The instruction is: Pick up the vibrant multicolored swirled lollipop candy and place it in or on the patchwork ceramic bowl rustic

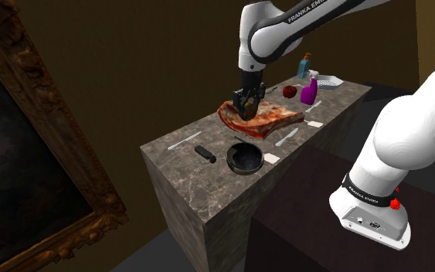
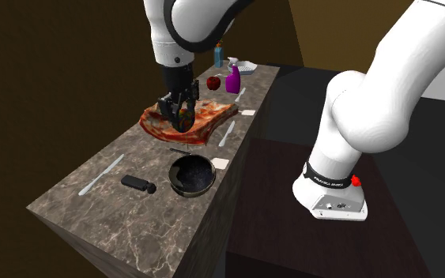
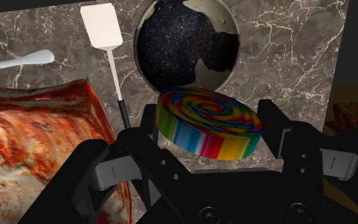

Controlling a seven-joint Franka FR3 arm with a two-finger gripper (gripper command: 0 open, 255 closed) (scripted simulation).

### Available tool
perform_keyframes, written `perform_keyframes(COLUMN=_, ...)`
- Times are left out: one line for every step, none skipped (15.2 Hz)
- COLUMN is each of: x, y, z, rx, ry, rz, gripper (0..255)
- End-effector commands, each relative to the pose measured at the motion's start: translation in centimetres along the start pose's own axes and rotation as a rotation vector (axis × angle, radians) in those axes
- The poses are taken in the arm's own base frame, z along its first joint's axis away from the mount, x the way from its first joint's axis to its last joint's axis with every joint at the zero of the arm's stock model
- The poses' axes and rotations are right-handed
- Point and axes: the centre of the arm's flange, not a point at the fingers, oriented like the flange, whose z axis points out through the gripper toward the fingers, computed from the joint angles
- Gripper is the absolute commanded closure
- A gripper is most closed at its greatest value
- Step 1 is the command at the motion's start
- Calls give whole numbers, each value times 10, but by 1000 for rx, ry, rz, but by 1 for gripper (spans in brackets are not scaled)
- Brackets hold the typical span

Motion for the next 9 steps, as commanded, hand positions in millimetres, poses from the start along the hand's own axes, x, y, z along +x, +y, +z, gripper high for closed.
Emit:
perform_keyframes(x=-1, y=0, z=11, rx=0, ry=0, rz=0, gripper=255)
perform_keyframes(x=-1, y=0, z=16, rx=0, ry=0, rz=0, gripper=255)
perform_keyframes(x=-1, y=0, z=22, rx=0, ry=0, rz=0, gripper=255)
perform_keyframes(x=-1, y=0, z=27, rx=0, ry=0, rz=0, gripper=255)
perform_keyframes(x=-1, y=0, z=32, rx=0, ry=0, rz=0, gripper=255)
perform_keyframes(x=-1, y=0, z=37, rx=0, ry=0, rz=0, gripper=255)
perform_keyframes(x=-1, y=0, z=43, rx=0, ry=0, rz=0, gripper=255)
perform_keyframes(x=-1, y=0, z=48, rx=0, ry=0, rz=0, gripper=255)
perform_keyframes(x=-1, y=0, z=53, rx=0, ry=0, rz=0, gripper=255)
